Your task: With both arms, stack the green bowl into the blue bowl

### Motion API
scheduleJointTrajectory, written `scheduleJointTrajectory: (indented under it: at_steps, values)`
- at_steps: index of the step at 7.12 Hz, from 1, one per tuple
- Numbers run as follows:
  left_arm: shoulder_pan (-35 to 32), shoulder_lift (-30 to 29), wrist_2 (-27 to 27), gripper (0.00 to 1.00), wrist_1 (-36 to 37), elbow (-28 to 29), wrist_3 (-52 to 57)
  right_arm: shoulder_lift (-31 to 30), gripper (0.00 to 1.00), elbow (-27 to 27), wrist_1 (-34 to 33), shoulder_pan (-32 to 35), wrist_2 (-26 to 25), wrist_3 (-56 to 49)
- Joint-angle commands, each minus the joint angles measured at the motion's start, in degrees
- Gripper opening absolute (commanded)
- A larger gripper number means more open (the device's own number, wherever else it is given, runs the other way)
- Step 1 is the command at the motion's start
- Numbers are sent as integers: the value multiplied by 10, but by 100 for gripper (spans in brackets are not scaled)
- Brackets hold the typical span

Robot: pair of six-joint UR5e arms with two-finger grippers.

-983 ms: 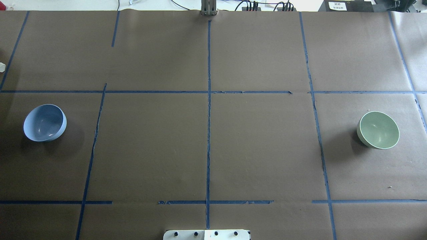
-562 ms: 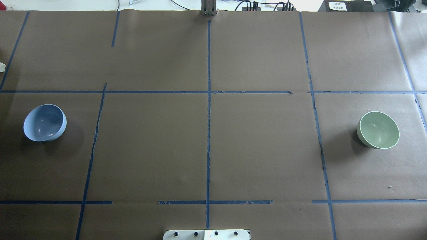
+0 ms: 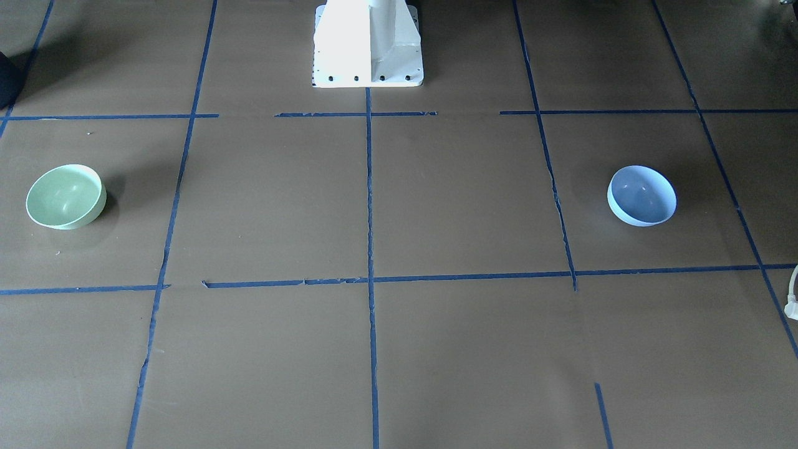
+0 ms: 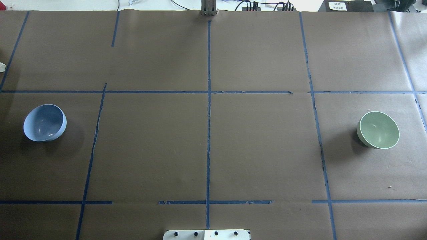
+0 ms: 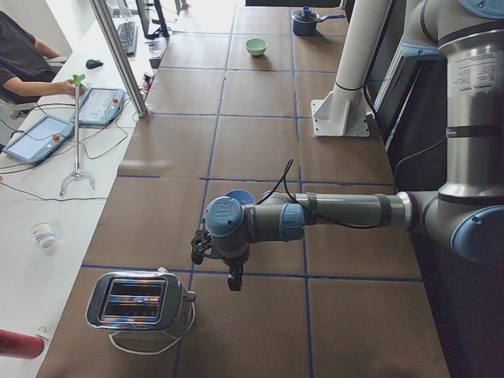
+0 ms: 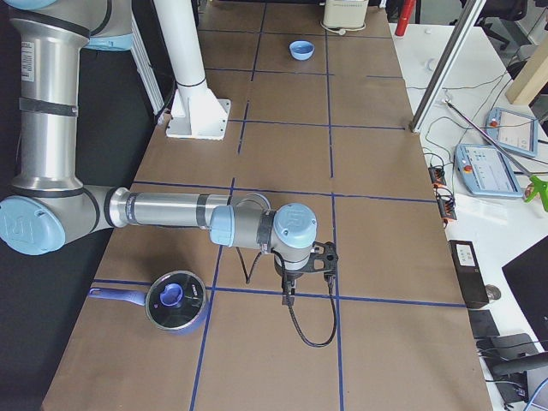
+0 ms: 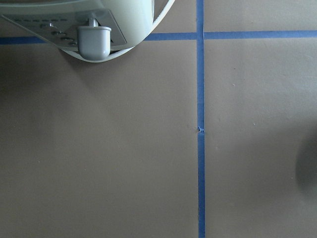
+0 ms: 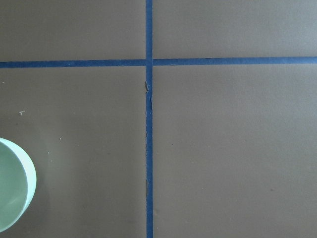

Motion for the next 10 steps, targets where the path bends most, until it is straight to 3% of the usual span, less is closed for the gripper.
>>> scheduleJointTrajectory:
  at_steps: [1, 3, 5, 9, 10]
  values:
    - [0, -2, -1, 100, -4, -3, 0, 2, 100, 2, 0, 0, 0, 0]
    - [0, -2, -1, 100, -4, -5, -1, 4, 100, 19, 1, 0, 0, 0]
    - [9, -8, -35, 100, -21, -45, -76, 4, 100, 30, 1, 0, -1, 0]
    - [164, -5, -42, 100, -303, -21, -428, 27, 100, 37, 0, -1, 0, 2]
    - [200, -9, 1, 100, -349, -8, -476, 26, 100, 38, 1, -1, -3, 2]
